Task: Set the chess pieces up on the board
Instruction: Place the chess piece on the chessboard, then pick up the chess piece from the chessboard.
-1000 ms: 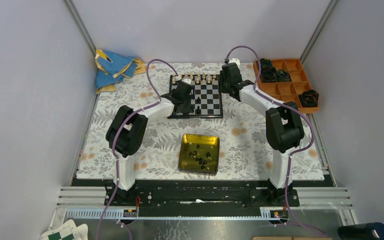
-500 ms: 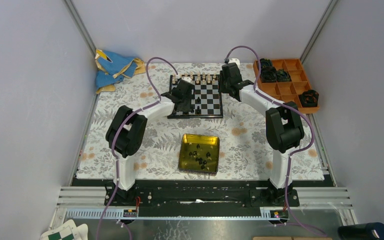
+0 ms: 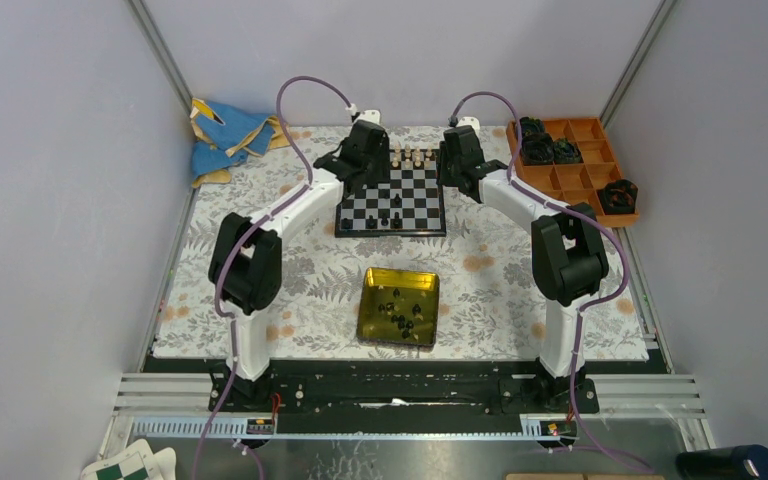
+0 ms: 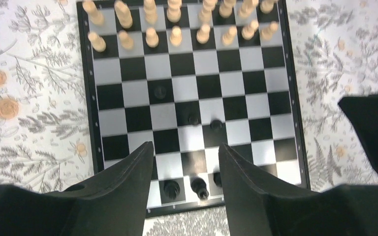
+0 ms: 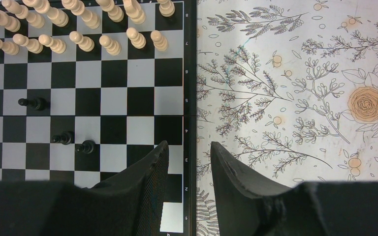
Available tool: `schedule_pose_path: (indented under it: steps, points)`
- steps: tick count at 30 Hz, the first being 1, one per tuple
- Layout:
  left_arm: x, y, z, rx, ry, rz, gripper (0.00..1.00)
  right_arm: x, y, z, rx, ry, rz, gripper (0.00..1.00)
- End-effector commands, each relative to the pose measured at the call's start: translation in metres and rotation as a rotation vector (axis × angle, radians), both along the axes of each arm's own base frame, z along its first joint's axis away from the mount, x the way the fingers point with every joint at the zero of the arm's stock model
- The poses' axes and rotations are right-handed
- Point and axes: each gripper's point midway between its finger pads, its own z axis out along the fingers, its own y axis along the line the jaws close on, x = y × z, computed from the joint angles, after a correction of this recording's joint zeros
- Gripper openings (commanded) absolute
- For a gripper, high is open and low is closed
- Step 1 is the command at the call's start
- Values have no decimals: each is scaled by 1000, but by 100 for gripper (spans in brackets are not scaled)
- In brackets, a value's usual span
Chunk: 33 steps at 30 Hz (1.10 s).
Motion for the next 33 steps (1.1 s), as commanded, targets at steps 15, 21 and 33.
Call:
schedule_pose_path:
  steps: [15,21,33]
  points:
    - [65,16,-65,-31,67,65,47,15,2,44,38,-106,1,44]
    - [71,19,-69,-36,61,81,47,16,3,39,37,-97,3,44]
    - [81,18,-83,-44,53,85,47,16,2,35,30,-88,-1,44]
